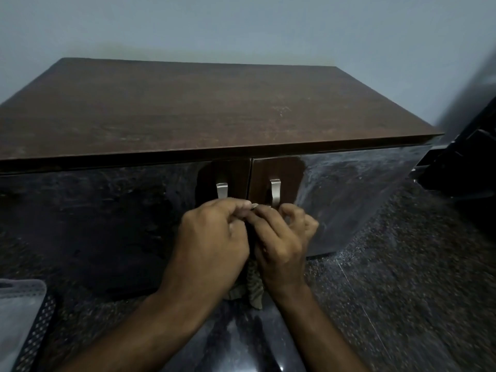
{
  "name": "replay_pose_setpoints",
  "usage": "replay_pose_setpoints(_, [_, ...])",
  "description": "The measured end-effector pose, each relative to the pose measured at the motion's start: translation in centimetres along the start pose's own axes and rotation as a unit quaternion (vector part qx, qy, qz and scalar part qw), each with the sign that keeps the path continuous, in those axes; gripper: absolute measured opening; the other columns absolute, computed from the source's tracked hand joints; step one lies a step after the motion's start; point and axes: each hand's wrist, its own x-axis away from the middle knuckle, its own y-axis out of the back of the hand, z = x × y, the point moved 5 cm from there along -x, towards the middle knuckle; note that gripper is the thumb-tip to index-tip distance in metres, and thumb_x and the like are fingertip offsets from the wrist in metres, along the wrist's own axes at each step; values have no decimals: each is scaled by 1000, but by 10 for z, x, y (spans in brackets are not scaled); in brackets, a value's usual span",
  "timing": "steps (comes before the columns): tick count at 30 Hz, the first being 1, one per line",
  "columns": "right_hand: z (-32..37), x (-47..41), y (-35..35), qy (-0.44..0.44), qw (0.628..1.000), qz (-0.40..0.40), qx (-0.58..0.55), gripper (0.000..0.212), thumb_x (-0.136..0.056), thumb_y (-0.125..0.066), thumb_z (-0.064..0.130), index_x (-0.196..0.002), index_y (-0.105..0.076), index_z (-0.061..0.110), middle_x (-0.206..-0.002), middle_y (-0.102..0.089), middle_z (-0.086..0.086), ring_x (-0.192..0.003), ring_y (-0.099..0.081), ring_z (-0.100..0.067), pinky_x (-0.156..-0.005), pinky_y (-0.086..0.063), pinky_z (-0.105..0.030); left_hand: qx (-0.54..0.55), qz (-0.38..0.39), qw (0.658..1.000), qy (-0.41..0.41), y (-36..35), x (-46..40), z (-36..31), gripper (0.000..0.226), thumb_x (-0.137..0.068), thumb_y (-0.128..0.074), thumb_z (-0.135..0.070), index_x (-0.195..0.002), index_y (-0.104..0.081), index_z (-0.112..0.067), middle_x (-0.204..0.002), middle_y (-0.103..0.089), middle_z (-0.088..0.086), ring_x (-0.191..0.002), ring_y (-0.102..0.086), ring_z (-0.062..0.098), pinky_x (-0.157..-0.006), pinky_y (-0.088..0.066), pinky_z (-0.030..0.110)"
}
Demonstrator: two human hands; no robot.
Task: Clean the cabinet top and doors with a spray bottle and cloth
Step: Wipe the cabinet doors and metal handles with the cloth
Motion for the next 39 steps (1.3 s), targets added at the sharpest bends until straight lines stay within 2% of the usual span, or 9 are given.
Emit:
replay_pose_setpoints(8, [-14, -30, 26, -70, 989, -98, -88, 12, -88, -70, -3, -94, -78, 4, -94, -69, -11, -90, -53, -23, -72, -46, -43, 36, -27, 999, -4, -1, -5, -9, 46, -83, -52, 2, -117, -68, -25, -101, -70, -12, -94, -65, -4, -84, -53, 14])
replay_pose_setpoints(10, [-19, -26, 27, -139, 974, -105, -148, 12, -85, -73, -7, -94, -76, 0, -90, -66, -11, -85, -59, -17, -73, -52, -32, 34, -16, 999, 1, -5, -4, -8, 45, -84, -52, 1, -118, -68, -23, -104, -70, -11, -96, -65, -2, -87, -53, 15])
replay_pose_setpoints(13, [-22, -23, 28, -297, 925, -92, -219, 17, -82, -76, -3, -92, -77, 10, -87, -68, -3, -76, -64, -5, -68, -52, -18, 30, -2, 1000, 1, -7, -3, -7, 45, -84, -52, 1, -119, -68, -23, -106, -70, -10, -98, -64, -1, -88, -53, 18])
replay_pose_setpoints(16, [-29, -34, 27, -457, 828, -105, -308, 16, -80, -77, -1, -87, -75, 14, -76, -73, -4, -68, -71, -12, -64, -59, -29, 19, 3, 1000, 0, -6, -4, -7, 45, -86, -53, -1, -122, -66, -23, -110, -69, -11, -100, -63, -3, -89, -51, 14])
replay_pose_setpoints(18, [-31, -46, 27, -474, 796, -115, -358, 16, -80, -76, -4, -88, -74, 9, -75, -74, -7, -67, -73, -20, -63, -61, -33, 22, 6, 1000, 2, -6, -4, -7, 45, -87, -53, -1, -124, -66, -24, -111, -69, -11, -101, -63, -4, -90, -51, 15])
replay_pose_setpoints(24, [2, -38, 31, -201, 959, -93, -179, 24, -84, -77, 3, -108, -74, 0, -111, -68, -13, -106, -65, -19, -90, -55, -26, 38, 2, 999, 5, -4, -6, -6, 50, -84, -53, 1, -126, -65, -23, -112, -70, -10, -102, -63, -6, -92, -49, 12])
replay_pose_setpoints(26, [-1, -26, 24, -119, 983, -65, -124, 25, -87, -74, 0, -112, -72, -3, -113, -67, -16, -107, -61, -25, -91, -53, -31, 34, -3, 999, 0, -3, -5, -7, 49, -85, -53, 1, -126, -64, -23, -112, -70, -10, -101, -63, -6, -91, -50, 12])
replay_pose_setpoints(31, [-8, -1, 21, -75, 992, -55, -82, 29, -84, -66, -18, -111, -70, -9, -96, -68, -19, -93, -64, -31, -87, -53, -35, 19, 8, 1000, -4, -5, -3, -7, 50, -86, -52, 2, -128, -62, -23, -115, -67, -11, -104, -61, -4, -88, -47, 8])
replay_pose_setpoints(39, [-20, -34, 25, -145, 972, -91, -162, 16, -85, -72, -7, -99, -77, -1, -96, -69, -9, -89, -66, -23, -77, -56, -32, -12, 74, 997, 0, -20, -4, -5, 58, -85, -55, -1, -138, -52, -25, -116, -60, -12, -99, -58, -3, -83, -44, 2])
